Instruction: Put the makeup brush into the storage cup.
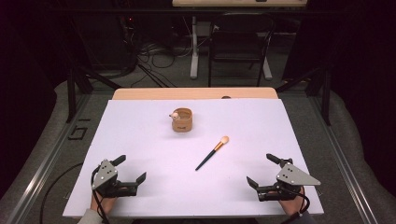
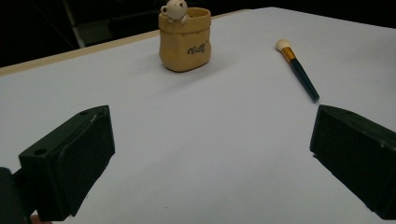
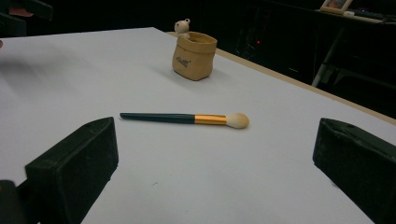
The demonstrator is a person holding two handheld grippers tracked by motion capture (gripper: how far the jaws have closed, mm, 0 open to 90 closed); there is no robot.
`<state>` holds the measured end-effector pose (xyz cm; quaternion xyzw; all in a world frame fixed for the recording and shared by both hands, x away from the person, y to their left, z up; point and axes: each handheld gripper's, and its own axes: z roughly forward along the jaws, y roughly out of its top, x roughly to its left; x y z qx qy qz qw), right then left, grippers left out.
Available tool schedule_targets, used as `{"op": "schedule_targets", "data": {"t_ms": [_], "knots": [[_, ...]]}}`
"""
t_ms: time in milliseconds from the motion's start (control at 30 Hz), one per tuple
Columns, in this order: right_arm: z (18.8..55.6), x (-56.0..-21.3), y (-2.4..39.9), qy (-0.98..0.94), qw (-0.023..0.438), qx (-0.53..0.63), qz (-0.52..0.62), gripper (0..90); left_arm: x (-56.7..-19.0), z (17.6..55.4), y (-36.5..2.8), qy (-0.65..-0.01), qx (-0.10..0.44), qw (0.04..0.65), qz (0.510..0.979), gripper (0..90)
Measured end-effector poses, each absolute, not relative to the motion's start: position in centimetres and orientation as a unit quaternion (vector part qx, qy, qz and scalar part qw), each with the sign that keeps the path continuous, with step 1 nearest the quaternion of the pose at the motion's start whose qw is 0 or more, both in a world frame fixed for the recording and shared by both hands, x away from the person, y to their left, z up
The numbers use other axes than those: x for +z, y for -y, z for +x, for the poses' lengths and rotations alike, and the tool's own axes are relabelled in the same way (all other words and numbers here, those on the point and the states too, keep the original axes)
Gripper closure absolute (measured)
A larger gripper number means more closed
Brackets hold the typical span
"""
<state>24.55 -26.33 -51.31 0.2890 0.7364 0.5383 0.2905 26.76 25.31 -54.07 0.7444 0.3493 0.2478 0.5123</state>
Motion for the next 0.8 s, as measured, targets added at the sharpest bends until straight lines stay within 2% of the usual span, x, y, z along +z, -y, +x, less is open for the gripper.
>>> {"op": "schedule_targets", "data": {"t_ms": [800], "knots": [[24.6, -51.3, 26.3, -0.740, 0.286, 0.535, 0.290, 0.0, -53.4, 28.7, -21.6, -0.317, 0.260, 0.511, 0.756, 0.1]]}}
